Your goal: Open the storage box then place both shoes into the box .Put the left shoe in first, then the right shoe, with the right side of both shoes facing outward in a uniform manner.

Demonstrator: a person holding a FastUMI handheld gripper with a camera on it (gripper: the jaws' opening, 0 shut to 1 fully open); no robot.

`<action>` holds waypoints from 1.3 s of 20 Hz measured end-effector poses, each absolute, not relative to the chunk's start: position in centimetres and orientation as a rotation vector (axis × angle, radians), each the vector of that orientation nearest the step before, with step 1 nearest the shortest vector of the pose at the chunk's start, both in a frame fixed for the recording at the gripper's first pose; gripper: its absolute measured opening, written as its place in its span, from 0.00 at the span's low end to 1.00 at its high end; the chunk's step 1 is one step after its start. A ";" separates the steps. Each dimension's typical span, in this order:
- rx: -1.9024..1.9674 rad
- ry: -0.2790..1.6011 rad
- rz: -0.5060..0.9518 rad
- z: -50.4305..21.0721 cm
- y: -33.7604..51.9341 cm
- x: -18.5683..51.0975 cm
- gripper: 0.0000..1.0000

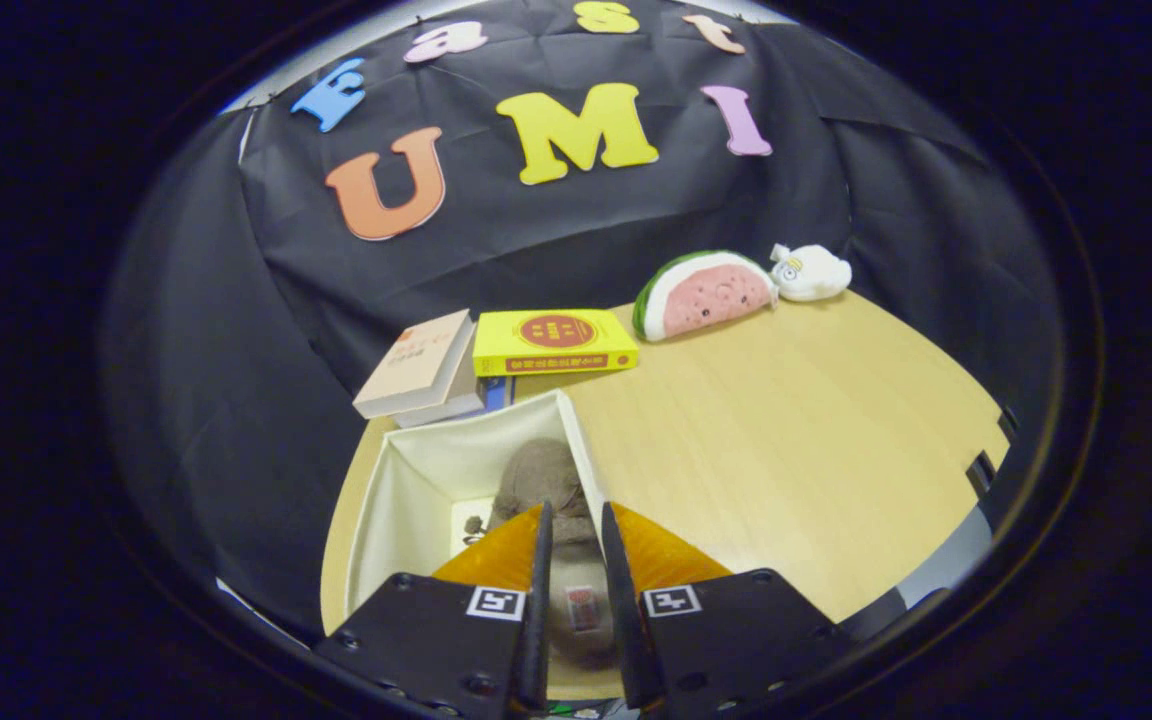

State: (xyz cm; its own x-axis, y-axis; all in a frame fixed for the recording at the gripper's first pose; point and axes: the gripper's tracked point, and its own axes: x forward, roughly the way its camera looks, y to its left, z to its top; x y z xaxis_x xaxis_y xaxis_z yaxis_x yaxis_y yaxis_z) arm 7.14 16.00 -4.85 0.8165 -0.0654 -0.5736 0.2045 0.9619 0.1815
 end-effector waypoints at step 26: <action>-0.019 0.158 -0.043 0.5 4.5 -3.5 0.96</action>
